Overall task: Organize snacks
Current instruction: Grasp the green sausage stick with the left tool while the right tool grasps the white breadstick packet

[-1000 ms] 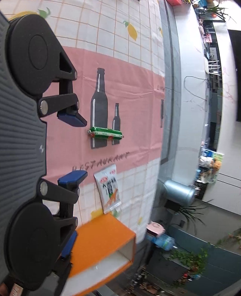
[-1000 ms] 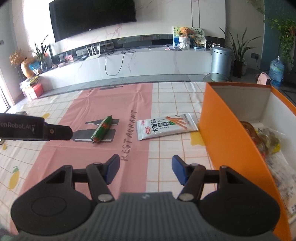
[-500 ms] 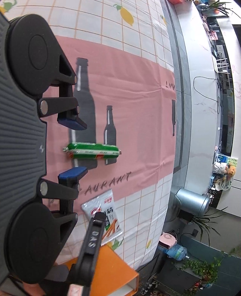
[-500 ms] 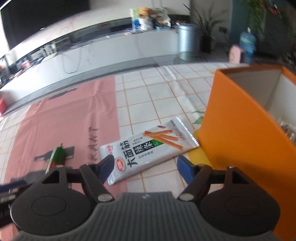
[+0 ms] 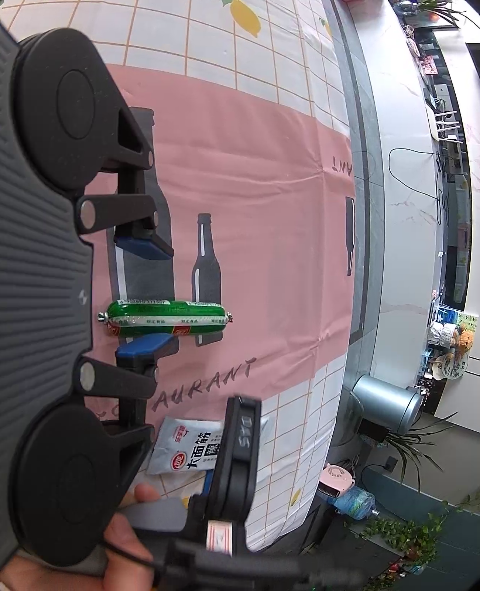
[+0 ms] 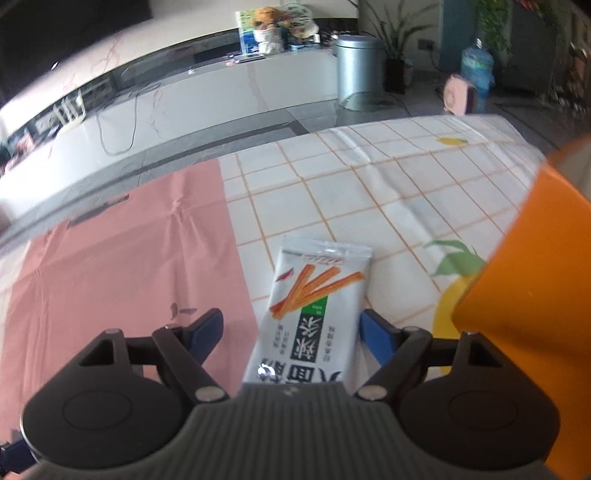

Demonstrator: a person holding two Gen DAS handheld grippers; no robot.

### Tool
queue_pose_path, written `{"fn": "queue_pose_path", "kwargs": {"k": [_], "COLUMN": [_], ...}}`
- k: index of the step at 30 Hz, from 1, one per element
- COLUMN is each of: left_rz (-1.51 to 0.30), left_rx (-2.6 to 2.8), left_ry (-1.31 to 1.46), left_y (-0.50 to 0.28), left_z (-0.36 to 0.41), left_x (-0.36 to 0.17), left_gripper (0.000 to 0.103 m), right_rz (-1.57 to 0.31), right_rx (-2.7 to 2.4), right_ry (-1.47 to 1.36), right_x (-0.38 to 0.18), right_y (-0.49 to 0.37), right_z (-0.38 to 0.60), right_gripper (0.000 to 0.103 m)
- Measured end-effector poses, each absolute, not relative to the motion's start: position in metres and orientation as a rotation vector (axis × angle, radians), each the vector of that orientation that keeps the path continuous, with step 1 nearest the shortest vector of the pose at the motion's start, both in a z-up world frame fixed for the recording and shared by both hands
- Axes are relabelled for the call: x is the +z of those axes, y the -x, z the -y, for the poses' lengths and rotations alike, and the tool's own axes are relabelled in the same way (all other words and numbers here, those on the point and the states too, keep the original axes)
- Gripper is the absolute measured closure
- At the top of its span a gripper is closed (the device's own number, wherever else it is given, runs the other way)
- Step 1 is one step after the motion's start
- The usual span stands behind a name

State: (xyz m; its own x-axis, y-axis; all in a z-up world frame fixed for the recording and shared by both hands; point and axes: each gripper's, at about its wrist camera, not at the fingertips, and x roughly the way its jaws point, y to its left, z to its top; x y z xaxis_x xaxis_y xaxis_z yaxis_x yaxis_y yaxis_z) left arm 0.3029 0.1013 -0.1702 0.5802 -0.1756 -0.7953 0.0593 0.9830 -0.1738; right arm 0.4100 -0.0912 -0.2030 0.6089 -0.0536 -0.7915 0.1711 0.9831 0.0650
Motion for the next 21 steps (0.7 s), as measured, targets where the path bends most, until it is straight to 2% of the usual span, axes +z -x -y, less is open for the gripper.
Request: {"fn": "queue_pose_path", "kwargs": {"k": [2, 5, 6, 7, 18, 21], "left_rz": [-0.944, -0.939, -0.934, -0.927, -0.914, -0.894], "left_rx": [-0.143, -0.151, -0.156, -0.160, -0.175, -0.166], "left_ry": [0.129, 0.115, 0.112, 0.112, 0.037, 0.004], "left_y": [-0.302, -0.301, -0.301, -0.301, -0.300, -0.298], "left_z": [-0.100, -0.097, -0.096, -0.095, -0.074, -0.070], "left_x": [-0.170, -0.171, -0.171, -0.171, -0.181, -0.183], "left_gripper": [0.049, 0.049, 0.049, 0.049, 0.049, 0.049], "right_rz": [-0.907, -0.884, -0.877, -0.872, -0.862, -0.848], "right_rx": [-0.100, -0.029, -0.002, 0.024, 0.301, 0.312], "right_ry": [-0.062, -0.001, 0.014, 0.024, 0.104, 0.100], "right_x": [-0.206, -0.206, -0.205, -0.205, -0.201, -0.200], "right_y": [-0.412, -0.401, -0.395, -0.391, -0.316, -0.301], "right_z": [0.081, 0.078, 0.079, 0.082, 0.112, 0.116], "right_gripper": [0.026, 0.038, 0.046, 0.049, 0.050, 0.045]}}
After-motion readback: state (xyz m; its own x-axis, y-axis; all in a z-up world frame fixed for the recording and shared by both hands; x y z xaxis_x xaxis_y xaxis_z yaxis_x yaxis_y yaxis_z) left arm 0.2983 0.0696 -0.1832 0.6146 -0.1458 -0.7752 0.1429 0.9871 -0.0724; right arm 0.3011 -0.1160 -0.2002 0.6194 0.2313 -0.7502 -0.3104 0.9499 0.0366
